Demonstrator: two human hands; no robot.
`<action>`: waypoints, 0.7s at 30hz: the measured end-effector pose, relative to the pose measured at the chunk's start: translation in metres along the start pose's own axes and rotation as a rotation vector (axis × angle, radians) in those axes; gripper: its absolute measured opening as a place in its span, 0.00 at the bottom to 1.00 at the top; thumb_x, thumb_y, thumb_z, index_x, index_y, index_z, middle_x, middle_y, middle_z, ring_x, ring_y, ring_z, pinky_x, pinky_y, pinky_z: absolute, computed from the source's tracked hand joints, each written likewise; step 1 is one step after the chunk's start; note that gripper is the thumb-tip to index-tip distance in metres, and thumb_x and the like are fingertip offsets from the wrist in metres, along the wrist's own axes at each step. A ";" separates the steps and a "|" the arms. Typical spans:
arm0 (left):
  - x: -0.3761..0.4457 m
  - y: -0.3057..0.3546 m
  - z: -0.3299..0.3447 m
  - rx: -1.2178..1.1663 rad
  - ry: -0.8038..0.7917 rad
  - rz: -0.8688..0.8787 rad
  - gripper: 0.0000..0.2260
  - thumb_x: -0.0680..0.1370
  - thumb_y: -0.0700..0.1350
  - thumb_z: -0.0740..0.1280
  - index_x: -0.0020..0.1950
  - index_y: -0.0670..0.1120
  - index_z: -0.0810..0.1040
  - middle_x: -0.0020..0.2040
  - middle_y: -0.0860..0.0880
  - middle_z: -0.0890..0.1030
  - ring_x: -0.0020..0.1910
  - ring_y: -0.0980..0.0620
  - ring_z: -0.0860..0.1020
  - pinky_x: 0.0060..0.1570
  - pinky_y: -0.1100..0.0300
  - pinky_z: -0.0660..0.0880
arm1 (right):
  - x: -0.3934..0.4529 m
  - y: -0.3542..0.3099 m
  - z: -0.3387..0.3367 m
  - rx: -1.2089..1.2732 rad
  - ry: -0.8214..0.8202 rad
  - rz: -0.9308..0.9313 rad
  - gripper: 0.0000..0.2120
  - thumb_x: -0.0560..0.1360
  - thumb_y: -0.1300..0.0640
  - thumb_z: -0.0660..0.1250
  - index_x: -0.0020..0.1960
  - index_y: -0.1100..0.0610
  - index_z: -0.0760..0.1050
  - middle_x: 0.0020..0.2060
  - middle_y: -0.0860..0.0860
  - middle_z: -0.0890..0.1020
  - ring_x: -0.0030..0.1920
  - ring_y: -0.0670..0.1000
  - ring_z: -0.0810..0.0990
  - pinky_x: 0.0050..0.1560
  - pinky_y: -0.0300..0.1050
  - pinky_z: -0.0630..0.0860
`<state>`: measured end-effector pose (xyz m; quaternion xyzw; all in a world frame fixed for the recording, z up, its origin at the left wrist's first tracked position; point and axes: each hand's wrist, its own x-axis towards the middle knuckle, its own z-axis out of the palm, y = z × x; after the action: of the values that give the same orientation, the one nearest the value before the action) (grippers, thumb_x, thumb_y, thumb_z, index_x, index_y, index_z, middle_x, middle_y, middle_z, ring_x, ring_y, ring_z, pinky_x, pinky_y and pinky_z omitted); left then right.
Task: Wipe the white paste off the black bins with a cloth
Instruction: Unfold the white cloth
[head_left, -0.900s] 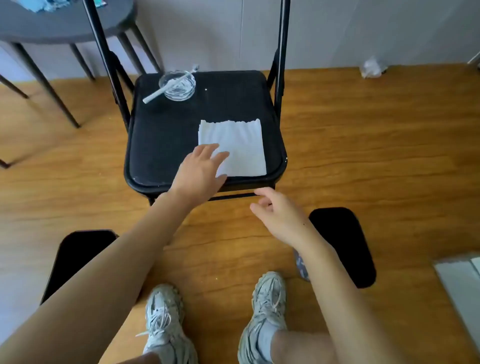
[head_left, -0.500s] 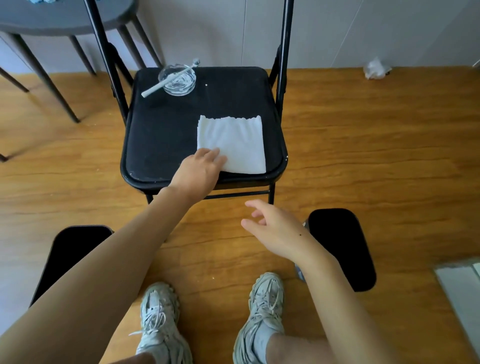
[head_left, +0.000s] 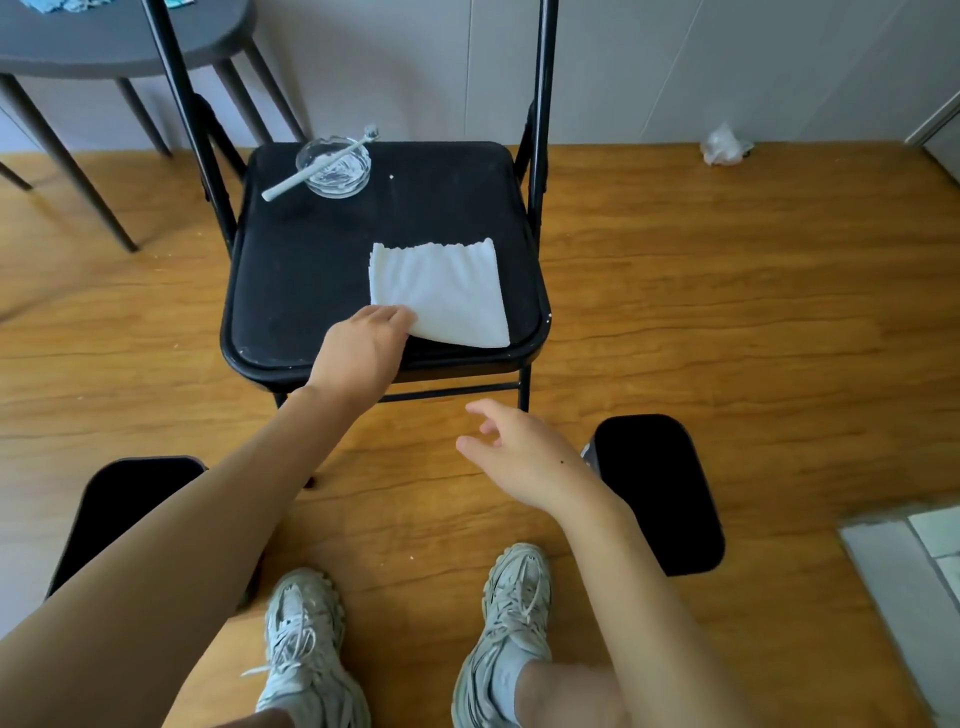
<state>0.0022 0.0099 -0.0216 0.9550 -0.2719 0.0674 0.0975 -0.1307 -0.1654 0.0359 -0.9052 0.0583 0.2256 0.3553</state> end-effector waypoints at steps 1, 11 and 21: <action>-0.002 0.001 -0.007 -0.038 0.021 -0.030 0.05 0.78 0.32 0.63 0.49 0.39 0.77 0.42 0.42 0.81 0.41 0.40 0.78 0.33 0.44 0.77 | 0.000 0.000 -0.001 -0.001 0.007 0.003 0.23 0.79 0.45 0.58 0.73 0.46 0.62 0.61 0.47 0.74 0.56 0.48 0.76 0.54 0.48 0.76; -0.058 0.031 -0.107 -0.552 0.050 -0.283 0.08 0.81 0.42 0.60 0.52 0.51 0.78 0.38 0.56 0.77 0.39 0.57 0.76 0.35 0.61 0.71 | 0.003 -0.004 0.004 0.178 0.234 0.055 0.44 0.72 0.45 0.70 0.77 0.45 0.44 0.71 0.49 0.67 0.67 0.52 0.70 0.59 0.57 0.74; -0.124 0.031 -0.158 -0.962 -0.043 -0.331 0.07 0.79 0.45 0.63 0.50 0.54 0.81 0.45 0.55 0.82 0.45 0.55 0.80 0.39 0.55 0.82 | -0.029 -0.022 -0.004 0.748 -0.084 -0.147 0.10 0.75 0.57 0.69 0.55 0.47 0.76 0.49 0.41 0.82 0.48 0.37 0.80 0.41 0.29 0.74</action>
<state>-0.1310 0.0826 0.1137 0.8333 -0.1194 -0.1014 0.5302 -0.1492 -0.1529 0.0649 -0.7049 0.0569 0.1993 0.6783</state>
